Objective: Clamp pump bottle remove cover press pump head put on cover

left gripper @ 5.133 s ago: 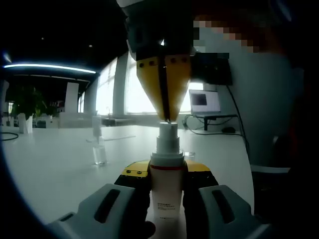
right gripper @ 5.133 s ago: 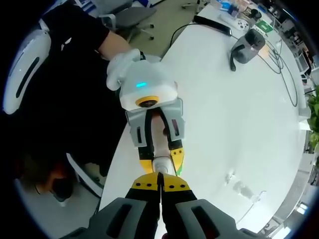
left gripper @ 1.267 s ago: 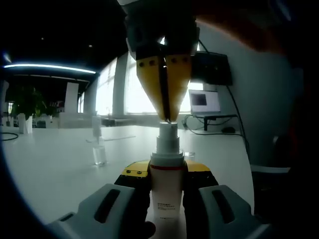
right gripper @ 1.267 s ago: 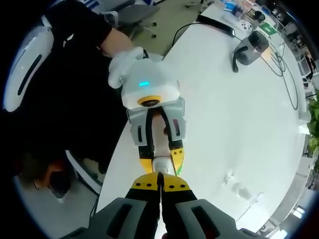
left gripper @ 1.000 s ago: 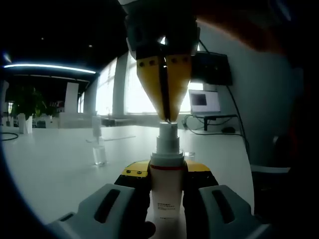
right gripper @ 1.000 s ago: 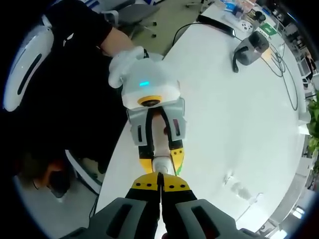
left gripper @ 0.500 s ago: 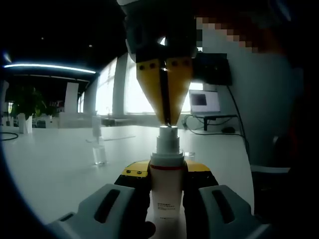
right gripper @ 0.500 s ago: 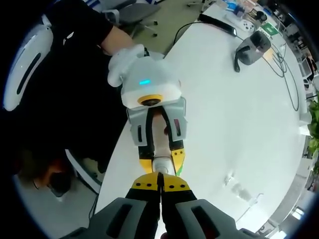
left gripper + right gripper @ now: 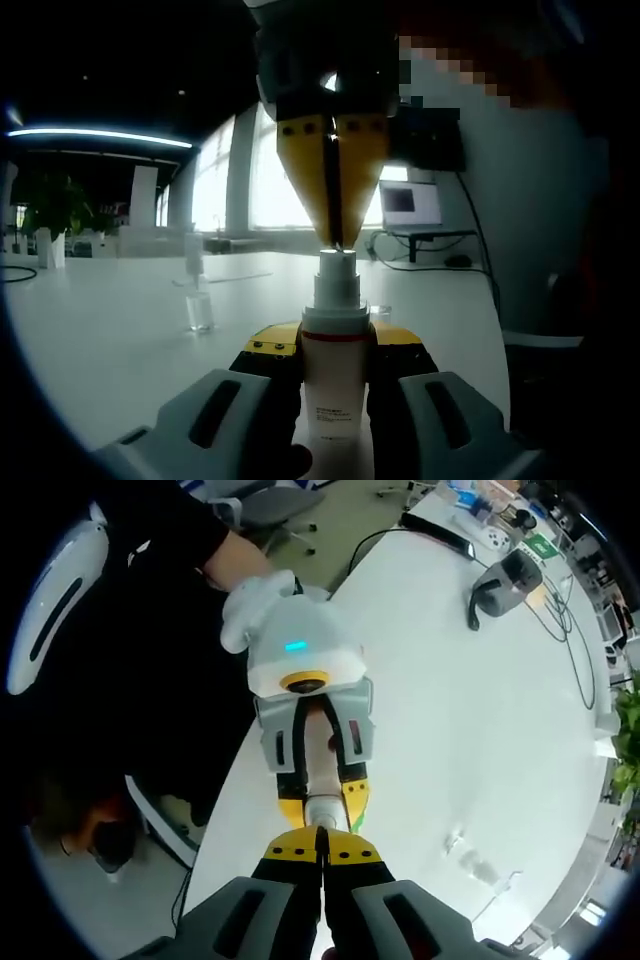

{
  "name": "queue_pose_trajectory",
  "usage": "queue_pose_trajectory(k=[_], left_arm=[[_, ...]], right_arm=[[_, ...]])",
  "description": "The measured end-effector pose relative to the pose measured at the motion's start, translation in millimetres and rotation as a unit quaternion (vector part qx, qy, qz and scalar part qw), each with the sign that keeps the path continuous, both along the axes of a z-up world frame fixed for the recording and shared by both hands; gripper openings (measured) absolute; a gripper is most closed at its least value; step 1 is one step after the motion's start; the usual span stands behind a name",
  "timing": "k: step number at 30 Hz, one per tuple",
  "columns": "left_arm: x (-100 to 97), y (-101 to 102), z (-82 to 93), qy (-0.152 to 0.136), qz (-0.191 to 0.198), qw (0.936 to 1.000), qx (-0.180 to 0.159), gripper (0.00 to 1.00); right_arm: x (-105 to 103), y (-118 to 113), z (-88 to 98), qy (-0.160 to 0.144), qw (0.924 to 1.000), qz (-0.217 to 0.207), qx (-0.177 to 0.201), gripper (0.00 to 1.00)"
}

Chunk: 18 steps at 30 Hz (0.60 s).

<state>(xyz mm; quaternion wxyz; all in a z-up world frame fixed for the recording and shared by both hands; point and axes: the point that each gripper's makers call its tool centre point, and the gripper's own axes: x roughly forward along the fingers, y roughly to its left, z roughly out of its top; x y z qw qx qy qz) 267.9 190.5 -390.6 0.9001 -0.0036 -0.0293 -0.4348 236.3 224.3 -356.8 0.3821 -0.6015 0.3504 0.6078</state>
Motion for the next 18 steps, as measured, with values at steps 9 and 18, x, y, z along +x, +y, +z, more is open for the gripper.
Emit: queue_pose_trajectory(k=[9, 18], left_arm=[[-0.3, -0.2, 0.2, -0.001, 0.001, 1.0, 0.001, 0.15], [-1.2, -0.8, 1.0, -0.001, 0.0, 1.0, 0.001, 0.15]], right_arm=[[0.7, -0.3, 1.3, -0.001, 1.0, -0.004, -0.006, 0.0], [0.8, -0.2, 1.3, 0.003, 1.0, -0.007, -0.005, 0.0]])
